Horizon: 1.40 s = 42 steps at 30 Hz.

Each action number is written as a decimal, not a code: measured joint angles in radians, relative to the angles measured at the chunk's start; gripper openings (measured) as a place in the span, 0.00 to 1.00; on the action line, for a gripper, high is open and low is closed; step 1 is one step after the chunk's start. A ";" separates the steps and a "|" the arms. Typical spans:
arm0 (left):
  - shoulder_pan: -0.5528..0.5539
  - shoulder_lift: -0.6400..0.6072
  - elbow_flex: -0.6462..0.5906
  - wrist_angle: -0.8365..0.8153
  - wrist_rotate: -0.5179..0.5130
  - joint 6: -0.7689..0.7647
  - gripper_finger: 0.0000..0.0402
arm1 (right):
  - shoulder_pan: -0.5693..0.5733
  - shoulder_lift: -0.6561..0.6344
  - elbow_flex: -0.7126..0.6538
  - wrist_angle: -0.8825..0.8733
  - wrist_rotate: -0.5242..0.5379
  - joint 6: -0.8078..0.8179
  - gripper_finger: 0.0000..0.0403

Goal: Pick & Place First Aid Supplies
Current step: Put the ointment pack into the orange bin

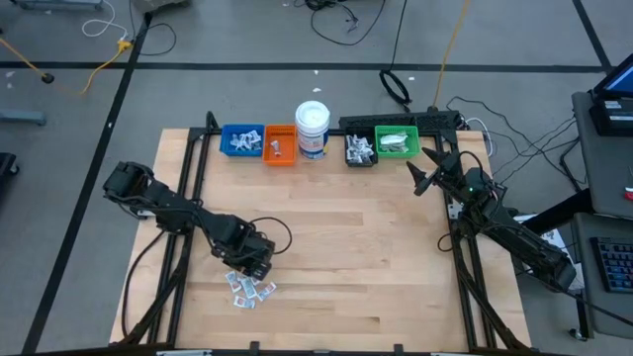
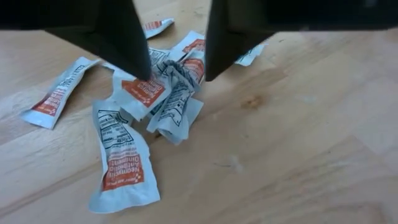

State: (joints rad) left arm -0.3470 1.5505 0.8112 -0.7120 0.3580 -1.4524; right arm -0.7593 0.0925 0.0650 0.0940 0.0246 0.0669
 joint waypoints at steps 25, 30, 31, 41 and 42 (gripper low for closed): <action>0.079 -0.201 -0.021 -0.181 -0.025 0.052 0.00 | 0.000 0.000 0.000 0.000 0.000 0.000 0.87; 0.111 -0.304 -0.021 -0.321 -0.101 0.070 0.00 | 0.000 0.000 0.000 0.000 0.000 0.000 0.87; 0.119 -0.320 -0.021 -0.344 -0.118 0.070 0.00 | 0.000 0.000 0.000 0.000 0.000 0.000 0.87; 0.474 -0.284 0.006 -0.414 -0.182 0.351 0.00 | 0.000 0.000 0.000 0.000 0.000 0.000 0.87; 0.523 -0.267 0.021 -0.421 -0.186 0.396 0.00 | 0.000 0.000 0.000 0.000 0.000 0.000 0.87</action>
State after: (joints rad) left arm 0.1757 1.2835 0.8323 -1.1327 0.1724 -1.0569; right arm -0.7597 0.0927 0.0650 0.0940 0.0246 0.0669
